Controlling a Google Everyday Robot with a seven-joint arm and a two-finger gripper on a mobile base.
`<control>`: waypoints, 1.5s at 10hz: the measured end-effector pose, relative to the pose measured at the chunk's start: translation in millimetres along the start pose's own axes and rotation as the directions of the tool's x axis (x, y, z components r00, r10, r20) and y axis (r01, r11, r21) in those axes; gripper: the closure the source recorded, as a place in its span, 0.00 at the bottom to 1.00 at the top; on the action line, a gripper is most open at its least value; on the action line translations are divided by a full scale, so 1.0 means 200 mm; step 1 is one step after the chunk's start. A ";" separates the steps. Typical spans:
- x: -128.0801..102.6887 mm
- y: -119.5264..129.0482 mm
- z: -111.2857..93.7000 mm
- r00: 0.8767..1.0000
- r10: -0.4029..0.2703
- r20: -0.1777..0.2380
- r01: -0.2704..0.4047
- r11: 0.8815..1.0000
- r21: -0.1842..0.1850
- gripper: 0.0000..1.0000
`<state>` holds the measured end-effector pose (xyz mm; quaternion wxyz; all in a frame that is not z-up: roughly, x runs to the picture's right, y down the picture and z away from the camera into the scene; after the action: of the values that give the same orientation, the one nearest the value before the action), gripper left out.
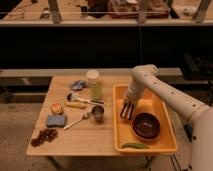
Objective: Wipe tray with eraser
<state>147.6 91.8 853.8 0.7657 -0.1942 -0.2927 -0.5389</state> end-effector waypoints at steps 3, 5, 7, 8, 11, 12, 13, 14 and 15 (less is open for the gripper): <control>-0.23 0.12 -0.10 1.000 -0.025 -0.011 0.025 0.999 0.020 1.00; -0.27 0.19 -0.10 1.000 -0.018 -0.018 0.018 1.000 0.004 1.00; -0.21 0.23 -0.08 1.000 0.010 -0.018 -0.011 1.000 -0.017 1.00; -0.15 0.24 -0.07 0.999 0.023 -0.023 -0.024 0.999 -0.028 1.00; 0.16 0.17 -0.10 0.997 0.045 -0.058 -0.047 0.998 -0.034 1.00; 0.22 0.09 -0.14 0.997 0.038 -0.065 -0.040 0.999 -0.028 1.00; 0.24 0.03 -0.17 0.997 0.029 -0.071 -0.031 0.999 -0.020 1.00; 0.26 -0.06 -0.23 0.997 0.011 -0.081 -0.012 1.000 -0.006 1.00; 0.25 -0.10 -0.26 0.997 -0.006 -0.082 0.006 1.000 0.002 1.00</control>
<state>154.0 17.1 847.7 0.7755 -0.1701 -0.2624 -0.5484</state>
